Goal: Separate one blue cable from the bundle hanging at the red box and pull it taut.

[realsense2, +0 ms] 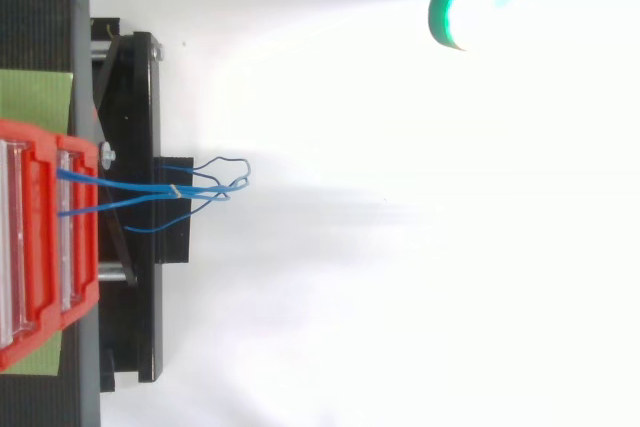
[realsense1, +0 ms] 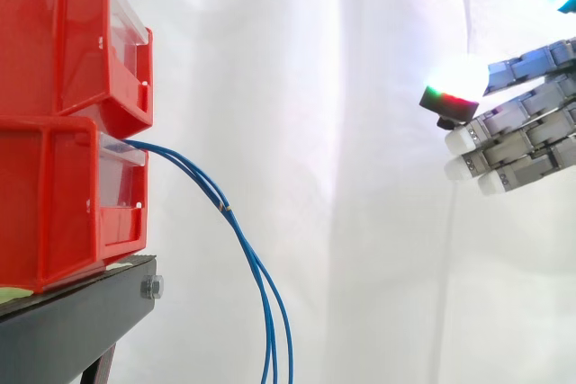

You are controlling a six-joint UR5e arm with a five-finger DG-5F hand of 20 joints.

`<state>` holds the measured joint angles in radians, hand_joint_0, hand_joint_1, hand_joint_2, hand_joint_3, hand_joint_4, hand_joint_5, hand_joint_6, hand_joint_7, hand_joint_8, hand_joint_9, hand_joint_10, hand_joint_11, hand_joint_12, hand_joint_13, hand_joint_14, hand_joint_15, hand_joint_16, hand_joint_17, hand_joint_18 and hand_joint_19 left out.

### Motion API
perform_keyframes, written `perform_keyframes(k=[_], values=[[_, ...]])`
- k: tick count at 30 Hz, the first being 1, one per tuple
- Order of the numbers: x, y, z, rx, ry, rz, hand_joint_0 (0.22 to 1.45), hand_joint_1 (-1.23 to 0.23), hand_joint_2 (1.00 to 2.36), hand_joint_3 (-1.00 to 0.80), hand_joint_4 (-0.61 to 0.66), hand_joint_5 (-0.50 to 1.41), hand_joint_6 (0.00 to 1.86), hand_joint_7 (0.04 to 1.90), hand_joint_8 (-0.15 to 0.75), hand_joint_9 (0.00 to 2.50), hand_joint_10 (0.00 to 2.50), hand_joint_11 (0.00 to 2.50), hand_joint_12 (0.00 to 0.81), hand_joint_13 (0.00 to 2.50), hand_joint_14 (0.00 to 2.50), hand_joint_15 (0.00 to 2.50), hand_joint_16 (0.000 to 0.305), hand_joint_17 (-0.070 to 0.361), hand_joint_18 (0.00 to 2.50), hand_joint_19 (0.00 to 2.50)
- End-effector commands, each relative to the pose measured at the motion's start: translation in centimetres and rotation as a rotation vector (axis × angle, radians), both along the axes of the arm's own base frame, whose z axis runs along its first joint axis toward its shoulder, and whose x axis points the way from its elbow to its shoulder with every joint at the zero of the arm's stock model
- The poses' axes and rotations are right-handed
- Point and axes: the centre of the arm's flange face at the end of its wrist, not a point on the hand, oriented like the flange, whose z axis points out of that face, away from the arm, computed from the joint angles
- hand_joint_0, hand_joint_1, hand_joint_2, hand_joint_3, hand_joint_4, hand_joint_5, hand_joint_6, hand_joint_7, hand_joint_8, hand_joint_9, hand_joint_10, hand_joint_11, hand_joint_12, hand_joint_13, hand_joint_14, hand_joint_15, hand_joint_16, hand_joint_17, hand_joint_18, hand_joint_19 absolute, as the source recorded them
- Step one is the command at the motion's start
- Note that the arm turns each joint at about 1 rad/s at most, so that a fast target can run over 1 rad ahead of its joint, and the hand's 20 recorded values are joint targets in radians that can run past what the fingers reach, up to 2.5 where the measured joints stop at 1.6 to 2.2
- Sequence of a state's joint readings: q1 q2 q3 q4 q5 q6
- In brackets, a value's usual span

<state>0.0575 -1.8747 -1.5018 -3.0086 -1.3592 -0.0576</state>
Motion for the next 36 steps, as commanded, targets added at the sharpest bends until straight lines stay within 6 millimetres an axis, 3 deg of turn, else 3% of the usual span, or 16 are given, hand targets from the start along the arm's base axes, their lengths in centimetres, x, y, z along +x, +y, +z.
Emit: perform_keyframes(k=[1,3,11,18,36], values=[[0.6,0.6,-0.5,-0.032,-0.007,-0.016,0.53,-0.57,1.00,-0.50,0.26,-0.23,0.50,0.76,0.306,0.50,0.00,0.14,0.312,0.25,0.00,0.03,0.034,0.078,0.04,0.06],[0.9,0.8,-1.0,-0.044,-0.003,-0.027,0.53,-0.58,1.00,-0.50,0.26,-0.23,0.50,0.76,0.306,0.50,0.00,0.14,0.306,0.27,0.00,0.02,0.033,0.075,0.06,0.05],[4.4,2.7,-6.2,0.012,-0.037,-0.014,0.54,-0.57,1.00,-0.50,0.27,-0.23,0.50,0.77,0.315,0.53,0.00,0.17,0.302,0.31,0.00,0.04,0.032,0.072,0.09,0.04],[6.0,3.5,-8.8,0.010,-0.035,-0.006,0.55,-0.56,1.00,-0.50,0.28,-0.23,0.50,0.78,0.321,0.55,0.00,0.19,0.304,0.33,0.00,0.04,0.032,0.072,0.11,0.05],[5.2,4.2,-9.7,-0.156,0.076,0.022,0.56,-0.56,1.00,-0.49,0.32,-0.21,0.50,0.79,0.341,0.66,0.01,0.24,0.303,0.43,0.00,0.08,0.030,0.068,0.21,0.07]])
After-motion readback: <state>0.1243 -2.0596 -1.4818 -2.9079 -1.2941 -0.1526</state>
